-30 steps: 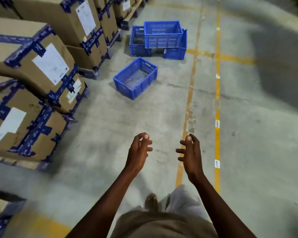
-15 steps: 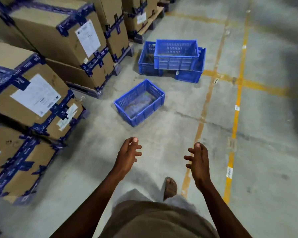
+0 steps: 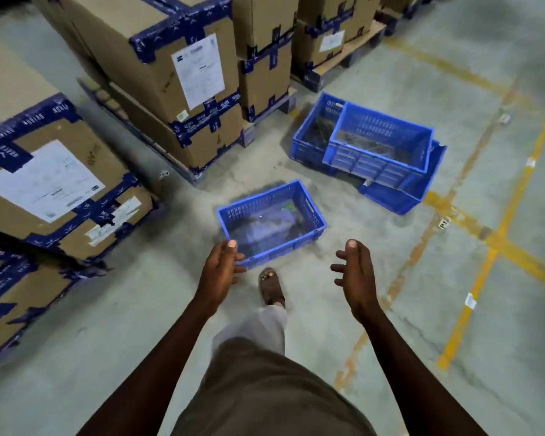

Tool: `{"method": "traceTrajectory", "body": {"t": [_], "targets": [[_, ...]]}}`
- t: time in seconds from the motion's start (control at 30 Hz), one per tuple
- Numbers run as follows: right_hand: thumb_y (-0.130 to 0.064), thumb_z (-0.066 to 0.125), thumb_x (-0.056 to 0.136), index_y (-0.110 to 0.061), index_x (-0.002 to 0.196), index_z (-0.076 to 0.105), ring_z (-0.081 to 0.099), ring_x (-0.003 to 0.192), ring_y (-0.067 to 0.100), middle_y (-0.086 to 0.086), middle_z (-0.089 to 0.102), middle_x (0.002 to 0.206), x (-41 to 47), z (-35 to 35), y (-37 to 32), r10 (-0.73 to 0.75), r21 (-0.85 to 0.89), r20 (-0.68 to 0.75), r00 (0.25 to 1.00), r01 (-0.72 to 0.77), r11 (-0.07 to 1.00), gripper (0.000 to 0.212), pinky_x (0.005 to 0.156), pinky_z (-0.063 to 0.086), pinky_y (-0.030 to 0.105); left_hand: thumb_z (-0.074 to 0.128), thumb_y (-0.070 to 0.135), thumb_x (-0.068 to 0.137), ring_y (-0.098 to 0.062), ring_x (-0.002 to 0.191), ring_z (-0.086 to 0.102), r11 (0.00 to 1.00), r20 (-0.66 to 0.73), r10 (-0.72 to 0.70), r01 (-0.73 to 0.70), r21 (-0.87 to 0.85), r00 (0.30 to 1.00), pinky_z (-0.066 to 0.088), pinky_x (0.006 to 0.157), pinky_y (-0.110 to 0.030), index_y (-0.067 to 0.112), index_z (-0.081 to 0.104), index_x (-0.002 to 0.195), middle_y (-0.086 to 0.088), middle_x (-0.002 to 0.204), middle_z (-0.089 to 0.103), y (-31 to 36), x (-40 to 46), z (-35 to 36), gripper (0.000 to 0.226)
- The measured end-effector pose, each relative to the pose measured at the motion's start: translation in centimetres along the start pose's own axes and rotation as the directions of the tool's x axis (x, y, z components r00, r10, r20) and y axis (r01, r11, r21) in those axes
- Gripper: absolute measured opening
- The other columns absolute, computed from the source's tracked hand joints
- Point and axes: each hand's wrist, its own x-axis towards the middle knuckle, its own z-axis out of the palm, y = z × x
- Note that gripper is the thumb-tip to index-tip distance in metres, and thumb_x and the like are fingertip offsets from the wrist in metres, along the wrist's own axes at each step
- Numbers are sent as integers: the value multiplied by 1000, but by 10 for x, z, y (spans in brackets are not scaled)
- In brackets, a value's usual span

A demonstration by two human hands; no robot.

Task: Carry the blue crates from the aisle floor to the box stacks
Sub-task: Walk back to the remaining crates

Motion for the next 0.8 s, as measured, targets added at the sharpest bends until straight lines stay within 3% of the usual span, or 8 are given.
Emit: {"method": "traceTrajectory", "body": {"t": [0.1, 0.3, 0.43, 0.53, 0.63, 0.8], "targets": [[-54, 41, 104, -35, 120, 51, 68, 87, 20, 0, 66, 111, 69, 17, -25, 55, -73, 40, 998, -52, 996, 27, 76, 50, 37, 44, 40, 104, -8, 64, 65, 998, -10, -53, 53, -14, 999, 45, 59, -26, 20, 55, 113, -5, 96, 67, 26, 65, 26, 24], [-62, 43, 99, -40, 116, 52, 67, 81, 15, -7, 66, 105, 198, 41, -80, 144, -213, 122, 982, -116, 970, 30, 78, 49, 35, 43, 31, 105, -14, 69, 57, 992, -13, -118, 118, -42, 993, 44, 47, -13, 20, 54, 105, -6, 92, 62, 82, 172, 67, 16], [-63, 42, 99, -32, 117, 52, 65, 81, 16, -2, 66, 102, 289, 63, -90, 225, -313, 164, 960, -165, 935, 37, 73, 48, 35, 43, 27, 106, -19, 72, 57, 974, -39, -218, 215, -66, 975, 44, 47, -12, 12, 52, 115, -13, 98, 59, 83, 244, 81, 19], [-77, 42, 89, -31, 114, 55, 66, 88, 23, 6, 69, 103, 355, 86, -71, 298, -409, 191, 935, -200, 890, 53, 76, 49, 37, 47, 29, 104, -25, 79, 60, 956, -114, -291, 287, -52, 950, 43, 46, -10, 11, 54, 117, -14, 100, 58, 58, 300, 84, 23], [-97, 35, 68, -31, 116, 57, 66, 102, 33, 11, 71, 111, 431, 111, -28, 339, -560, 216, 916, -168, 811, 85, 91, 51, 46, 48, 35, 103, -11, 62, 62, 919, -165, -395, 392, -51, 904, 42, 45, -14, 13, 55, 113, -12, 93, 60, 10, 361, 84, 25], [-74, 40, 94, -19, 127, 58, 63, 112, 34, 13, 69, 120, 545, 157, 51, 382, -679, 202, 902, -152, 719, 66, 95, 46, 35, 49, 52, 99, -17, 63, 56, 841, -224, -537, 538, -60, 814, 41, 59, -28, 21, 52, 91, -10, 86, 62, -97, 452, 77, 32]]}}
